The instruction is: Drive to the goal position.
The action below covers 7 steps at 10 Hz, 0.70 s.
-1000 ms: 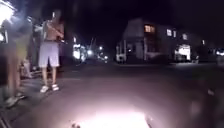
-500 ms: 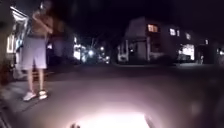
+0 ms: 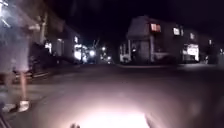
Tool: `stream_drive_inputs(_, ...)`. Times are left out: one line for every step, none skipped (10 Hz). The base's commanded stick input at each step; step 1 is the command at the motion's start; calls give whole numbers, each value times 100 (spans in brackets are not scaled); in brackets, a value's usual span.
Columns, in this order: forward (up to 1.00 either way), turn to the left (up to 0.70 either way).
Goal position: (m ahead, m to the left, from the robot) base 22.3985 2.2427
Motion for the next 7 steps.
stream_drive_inputs(100,0)
stream_drive_inputs(100,0)
stream_drive_inputs(100,0)
stream_drive_inputs(100,0)
stream_drive_inputs(100,0)
stream_drive_inputs(100,0)
stream_drive_inputs(100,0)
